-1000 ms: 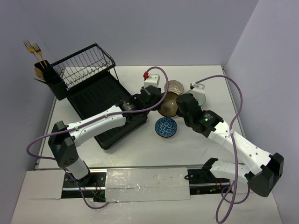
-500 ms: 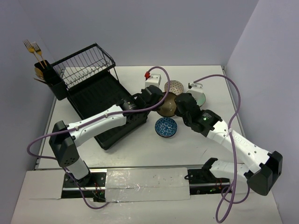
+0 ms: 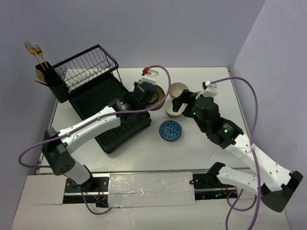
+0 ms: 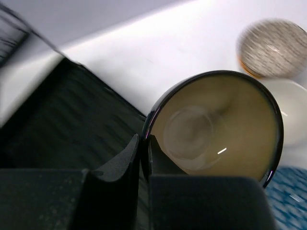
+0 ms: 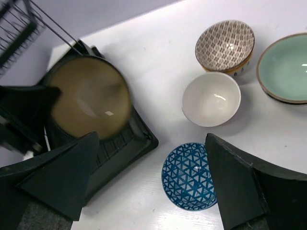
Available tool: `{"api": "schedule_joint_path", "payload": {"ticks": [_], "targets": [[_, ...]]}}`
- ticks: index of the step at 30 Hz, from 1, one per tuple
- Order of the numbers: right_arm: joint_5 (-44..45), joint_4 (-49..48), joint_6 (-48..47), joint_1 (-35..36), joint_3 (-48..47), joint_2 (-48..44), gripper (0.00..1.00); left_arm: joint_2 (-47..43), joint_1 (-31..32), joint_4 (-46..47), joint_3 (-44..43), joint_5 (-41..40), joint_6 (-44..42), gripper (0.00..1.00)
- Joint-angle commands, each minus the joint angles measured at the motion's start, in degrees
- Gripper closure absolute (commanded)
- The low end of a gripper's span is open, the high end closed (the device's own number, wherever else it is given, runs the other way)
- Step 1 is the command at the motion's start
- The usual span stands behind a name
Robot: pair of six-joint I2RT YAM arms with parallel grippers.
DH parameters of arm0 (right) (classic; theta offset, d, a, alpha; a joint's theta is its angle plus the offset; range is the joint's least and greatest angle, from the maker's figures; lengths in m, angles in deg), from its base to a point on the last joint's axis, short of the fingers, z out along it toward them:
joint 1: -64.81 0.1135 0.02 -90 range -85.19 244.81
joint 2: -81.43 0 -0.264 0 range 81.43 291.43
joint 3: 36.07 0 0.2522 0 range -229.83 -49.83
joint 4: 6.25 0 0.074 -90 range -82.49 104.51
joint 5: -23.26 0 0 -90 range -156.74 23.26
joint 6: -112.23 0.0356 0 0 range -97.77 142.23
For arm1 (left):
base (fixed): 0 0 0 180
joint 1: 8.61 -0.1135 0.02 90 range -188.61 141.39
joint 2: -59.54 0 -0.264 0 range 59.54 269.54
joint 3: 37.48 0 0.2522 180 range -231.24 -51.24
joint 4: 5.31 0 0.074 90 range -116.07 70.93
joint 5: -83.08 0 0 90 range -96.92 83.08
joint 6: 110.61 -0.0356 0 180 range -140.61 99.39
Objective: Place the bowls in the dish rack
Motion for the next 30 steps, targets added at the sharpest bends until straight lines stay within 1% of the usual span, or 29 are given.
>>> {"api": "schedule_joint_path", "payload": {"ticks": [1,2,3,4,5,6,7,8,9,10,11,13,14,16,17,19,20,22,25,30], "targets": [[3.09,-1.57,-1.29,0.36,0.51,-5.34,0.0,-10.6,-3.19,17.93,-0.55,-9.69,-20.31,1.0],[3.53,-2.97,-1.9,0.36,1.39,-6.4,0.0,-11.67,-3.55,21.35,-0.28,-10.83,-24.79,1.0],[4.14,-3.59,-2.26,0.27,3.23,-8.41,0.0,-12.64,-4.08,24.17,-0.02,-10.67,-33.28,1.0],[4.58,-4.21,-2.52,0.27,4.03,-9.39,0.0,-14.13,-5.47,29.51,-0.1,-9.97,-36.93,1.0],[5.2,-5.17,-2.78,0.27,4.82,-10.09,0.0,-14.75,-6.27,31.3,-0.19,-9.0,-40.62,1.0],[6.07,-5.61,-3.14,0.27,6.22,-11.49,0.0,-15.19,-7.15,33.32,-0.28,-7.17,-47.53,1.0],[6.43,-6.05,-3.84,0.19,6.84,-12.03,0.0,-15.72,-9.24,37.08,-0.36,-6.45,-50.82,1.0],[6.78,-6.49,-4.1,0.19,7.28,-12.38,0.0,-15.9,-10.22,38.43,-0.63,-5.75,-56.86,1.0],[7.31,-6.58,-4.45,0.19,7.81,-12.82,0.0,-15.73,-11.45,39.48,-0.89,-4.44,-60.05,1.0],[7.49,-6.67,-5.24,0.1,7.99,-12.91,0.0,-15.38,-13.55,42.54,-1.15,-3.99,-62.78,1.0],[7.66,-6.85,-5.6,0.01,8.25,-13.0,0.0,-15.02,-14.62,43.7,-1.33,-3.55,-67.94,1.0],[8.19,-6.85,-6.3,-0.16,8.43,-12.91,0.0,-13.36,-17.94,45.11,-2.21,-1.88,-72.1,1.0],[8.37,-7.02,-6.48,-0.34,8.69,-12.91,0.0,-12.65,-19.01,46.34,-2.38,-1.53,-75.6,1.0],[8.54,-7.37,-7.09,-0.6,8.96,-12.82,0.0,-10.37,-22.25,46.87,-2.3,-0.74,-78.79,1.0],[8.54,-7.64,-7.36,-0.78,9.22,-12.74,0.0,-9.93,-23.14,49.49,-1.86,-0.47,-82.28,1.0],[8.63,-7.99,-7.88,-0.96,9.4,-12.74,0.0,-9.13,-26.31,52.14,0.25,1.63,-85.46,1.0],[8.63,-8.08,-7.97,-1.04,9.74,-12.74,0.0,-8.78,-27.27,53.11,0.51,2.25,-85.57,1.0],[8.37,-8.34,-8.41,-1.31,10.01,-12.91,0.0,-7.64,-29.9,51.98,-0.18,3.48,-84.78,1.0],[7.93,-8.96,-9.03,-1.48,10.36,-13.26,0.0,-5.97,-32.03,52.5,-0.01,5.77,-84.34,1.0],[7.93,-9.57,-9.47,-1.83,11.51,-13.79,0.0,-3.69,-34.4,55.75,2.88,9.46,-88.55,1.0]]}}
